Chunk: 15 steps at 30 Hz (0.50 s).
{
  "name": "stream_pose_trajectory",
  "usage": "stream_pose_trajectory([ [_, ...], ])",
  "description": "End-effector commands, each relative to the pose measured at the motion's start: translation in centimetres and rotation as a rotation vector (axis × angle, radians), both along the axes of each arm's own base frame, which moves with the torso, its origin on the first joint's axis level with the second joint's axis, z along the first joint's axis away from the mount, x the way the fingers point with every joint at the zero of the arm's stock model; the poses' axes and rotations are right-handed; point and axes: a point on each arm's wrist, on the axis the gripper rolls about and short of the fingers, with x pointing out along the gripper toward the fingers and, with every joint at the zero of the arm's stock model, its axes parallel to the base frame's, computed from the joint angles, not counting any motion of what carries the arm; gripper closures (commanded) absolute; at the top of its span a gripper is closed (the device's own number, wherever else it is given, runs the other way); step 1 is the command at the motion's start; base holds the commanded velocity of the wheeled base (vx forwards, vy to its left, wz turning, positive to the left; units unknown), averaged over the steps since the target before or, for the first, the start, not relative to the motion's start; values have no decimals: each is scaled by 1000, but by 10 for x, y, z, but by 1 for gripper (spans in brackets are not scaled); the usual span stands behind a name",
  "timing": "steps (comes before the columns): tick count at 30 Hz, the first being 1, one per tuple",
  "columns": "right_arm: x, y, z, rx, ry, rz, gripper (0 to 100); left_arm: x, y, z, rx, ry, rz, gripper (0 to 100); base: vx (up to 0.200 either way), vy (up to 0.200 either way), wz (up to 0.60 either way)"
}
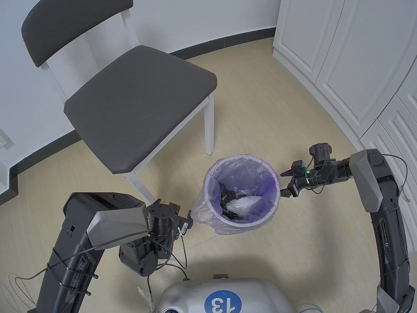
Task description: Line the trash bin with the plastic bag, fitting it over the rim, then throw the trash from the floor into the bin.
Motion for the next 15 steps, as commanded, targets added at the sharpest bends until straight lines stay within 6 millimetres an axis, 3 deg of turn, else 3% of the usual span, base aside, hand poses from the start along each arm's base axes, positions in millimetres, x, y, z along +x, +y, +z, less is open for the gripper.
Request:
stream_pose_trajectory([
  [1,-11,-9,21,-2,-30,-13,0,-9,10,-2,-1,4,3,0,0,0,0],
  [8,-36,-24,41,-4,-67,-42,0,-25,18,5,-1,-5,1,0,0,0,0],
  [15,-59,-39,49,-5,-85,-72,0,-37,9,16,-8,-8,-38,0,0,0,0],
])
